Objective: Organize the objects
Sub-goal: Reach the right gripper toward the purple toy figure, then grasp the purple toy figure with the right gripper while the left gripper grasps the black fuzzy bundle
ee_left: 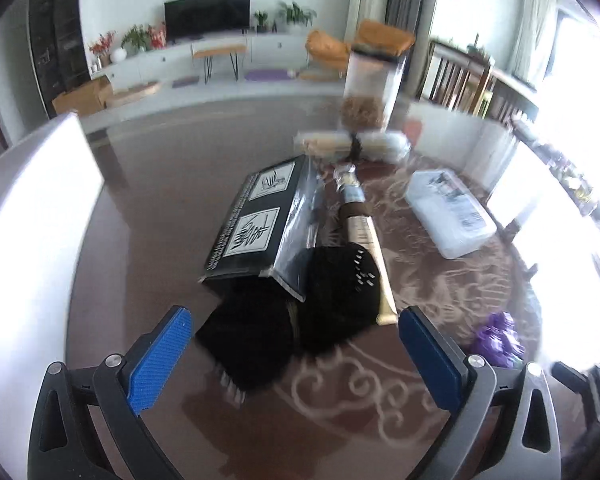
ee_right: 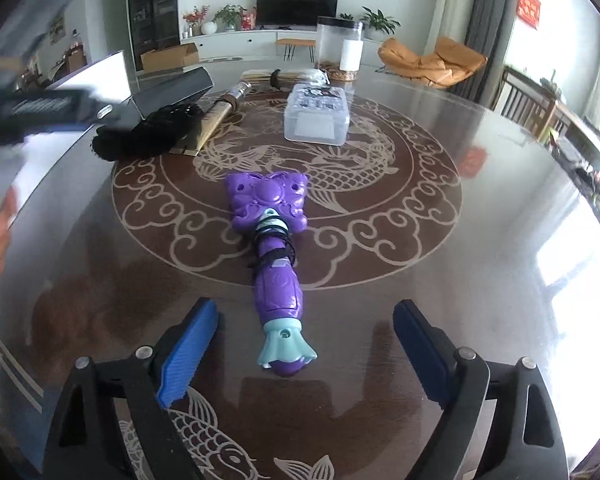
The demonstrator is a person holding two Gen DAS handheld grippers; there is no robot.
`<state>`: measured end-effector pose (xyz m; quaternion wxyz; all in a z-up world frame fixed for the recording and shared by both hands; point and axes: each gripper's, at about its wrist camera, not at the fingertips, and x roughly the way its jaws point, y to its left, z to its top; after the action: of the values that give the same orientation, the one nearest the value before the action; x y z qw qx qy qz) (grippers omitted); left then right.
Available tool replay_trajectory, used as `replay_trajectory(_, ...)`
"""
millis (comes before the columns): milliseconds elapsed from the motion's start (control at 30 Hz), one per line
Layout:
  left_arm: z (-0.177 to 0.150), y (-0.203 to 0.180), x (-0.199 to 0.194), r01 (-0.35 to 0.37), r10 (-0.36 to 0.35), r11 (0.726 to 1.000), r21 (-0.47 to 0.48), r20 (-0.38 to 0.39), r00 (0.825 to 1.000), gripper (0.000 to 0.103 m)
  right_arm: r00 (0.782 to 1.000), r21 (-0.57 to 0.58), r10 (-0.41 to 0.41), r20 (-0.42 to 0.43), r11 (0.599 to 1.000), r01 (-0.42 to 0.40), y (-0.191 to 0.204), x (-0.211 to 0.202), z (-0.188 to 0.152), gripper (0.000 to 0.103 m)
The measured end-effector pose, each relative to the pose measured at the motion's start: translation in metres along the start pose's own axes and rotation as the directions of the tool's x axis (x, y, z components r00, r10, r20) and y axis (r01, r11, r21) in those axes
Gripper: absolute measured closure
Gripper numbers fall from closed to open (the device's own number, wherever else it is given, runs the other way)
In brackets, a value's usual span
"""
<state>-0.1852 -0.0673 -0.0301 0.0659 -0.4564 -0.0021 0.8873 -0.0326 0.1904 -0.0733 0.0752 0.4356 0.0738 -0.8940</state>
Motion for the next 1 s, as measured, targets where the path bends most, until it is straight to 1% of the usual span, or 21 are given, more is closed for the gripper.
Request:
replay_trajectory(33, 0.002, -0.003, 0.011, 0.012, -0.012, 1.000, 0.020, -0.035, 0.999, 0.000, 1.000, 0.011, 0.007, -0.004, 1.000, -0.007, -0.002, 0.001, 0.000, 0.013)
replay_trajectory(67, 0.001, -0.006, 0.016, 0.009, -0.007, 0.999, 0.039, -0.047, 0.999, 0.003, 1.000, 0.019, 0.006, -0.005, 1.000, -0.006, -0.003, 0.001, 0.000, 0.013)
replay_trajectory(100, -0.002, -0.010, 0.017, -0.005, 0.007, 0.998, 0.066, -0.045, 0.999, 0.014, 1.000, 0.028, 0.004, -0.006, 1.000, -0.004, -0.004, 0.001, 0.000, 0.013)
replay_trajectory(133, -0.008, -0.016, 0.013, -0.025, 0.029, 0.994, 0.104, -0.030, 0.999, 0.036, 1.000, 0.038, 0.004, -0.008, 0.999, -0.004, -0.006, 0.000, -0.001, 0.013)
replay_trajectory(167, -0.014, -0.020, 0.009, -0.020, 0.023, 0.992, 0.124, -0.026, 0.999, 0.049, 1.000, 0.043, 0.008, -0.011, 0.999, -0.008, -0.007, 0.001, 0.000, 0.013)
replay_trajectory(200, -0.023, -0.024, 0.002, 0.009, -0.006, 0.990, 0.143, -0.022, 1.000, 0.051, 1.000, 0.048, 0.013, -0.012, 0.999, -0.013, -0.008, 0.001, -0.001, 0.013)
replay_trajectory(333, -0.061, -0.040, -0.025, 0.038, -0.032, 0.982, 0.187, -0.035, 0.999, 0.052, 1.000, 0.071, 0.010, -0.016, 0.997, -0.009, -0.011, 0.000, -0.001, 0.013)
replay_trajectory(400, -0.084, -0.045, -0.043, 0.056, -0.048, 0.980, 0.192, -0.047, 0.998, 0.049, 1.000, 0.075, 0.008, -0.016, 0.997, -0.007, -0.011, 0.000, -0.002, 0.013)
replay_trajectory(467, -0.104, -0.047, -0.057, 0.081, -0.068, 0.981, 0.175, -0.080, 0.994, 0.030, 1.000, 0.075, 0.009, -0.016, 0.997, -0.008, -0.011, 0.000, -0.001, 0.013)
replay_trajectory(567, -0.117, -0.045, -0.072, 0.145, -0.132, 0.979, 0.146, -0.097, 0.987, 0.022, 1.000, 0.075, 0.009, -0.017, 0.997, -0.008, -0.011, 0.000, -0.002, 0.013)
replay_trajectory(600, -0.118, -0.045, -0.075, 0.169, -0.155, 0.975, 0.147, -0.103, 0.983, 0.021, 1.000, 0.075, 0.009, -0.017, 0.997, -0.008, -0.011, 0.000, -0.001, 0.013)
replay_trajectory(633, -0.116, -0.046, -0.075, 0.192, -0.175, 0.968, 0.159, -0.114, 0.978, 0.017, 1.000, 0.075, 0.009, -0.017, 0.997, -0.008, -0.011, 0.000, -0.001, 0.013)
replay_trajectory(700, -0.110, -0.050, -0.073, 0.189, -0.168, 0.962, 0.195, -0.123, 0.978, 0.011, 1.000, 0.075, 0.010, -0.017, 0.997, -0.008, -0.011, 0.000, -0.001, 0.012)
replay_trajectory(733, -0.112, -0.059, -0.070, 0.174, -0.144, 0.957, 0.232, -0.143, 0.979, 0.011, 1.000, 0.076, 0.011, -0.018, 0.997, -0.010, -0.012, 0.000, -0.001, 0.012)
replay_trajectory(800, -0.106, -0.070, -0.060, 0.156, -0.112, 0.944, 0.289, -0.165, 0.980, 0.011, 1.000, 0.077, 0.014, -0.018, 0.997, -0.012, -0.012, 0.000, -0.002, 0.012)
replay_trajectory(867, -0.106, -0.077, -0.054, 0.149, -0.103, 0.929, 0.340, -0.150, 0.983, 0.011, 1.000, 0.078, 0.012, -0.018, 0.997, -0.011, -0.013, 0.000, -0.002, 0.012)
replay_trajectory(900, -0.107, -0.076, -0.054, 0.147, -0.104, 0.926, 0.347, -0.138, 0.985, 0.012, 1.000, 0.080, 0.012, -0.018, 0.997, -0.010, -0.013, 0.000, -0.002, 0.012)
replay_trajectory(933, -0.109, -0.075, -0.053, 0.136, -0.098, 0.929, 0.343, -0.126, 0.987, 0.027, 1.000, 0.082, 0.010, -0.018, 0.997, -0.009, -0.014, 0.000, -0.002, 0.012)
replay_trajectory(967, -0.111, -0.070, -0.054, 0.140, -0.106, 0.937, 0.319, -0.121, 0.987, 0.044, 1.000, 0.084, 0.010, -0.018, 0.996, -0.008, -0.014, 0.000, -0.002, 0.012)
replay_trajectory(1000, -0.112, -0.064, -0.057, 0.143, -0.116, 0.949, 0.283, -0.108, 0.987, 0.051, 1.000, 0.085, 0.009, -0.019, 0.996, -0.007, -0.014, 0.000, -0.002, 0.012)
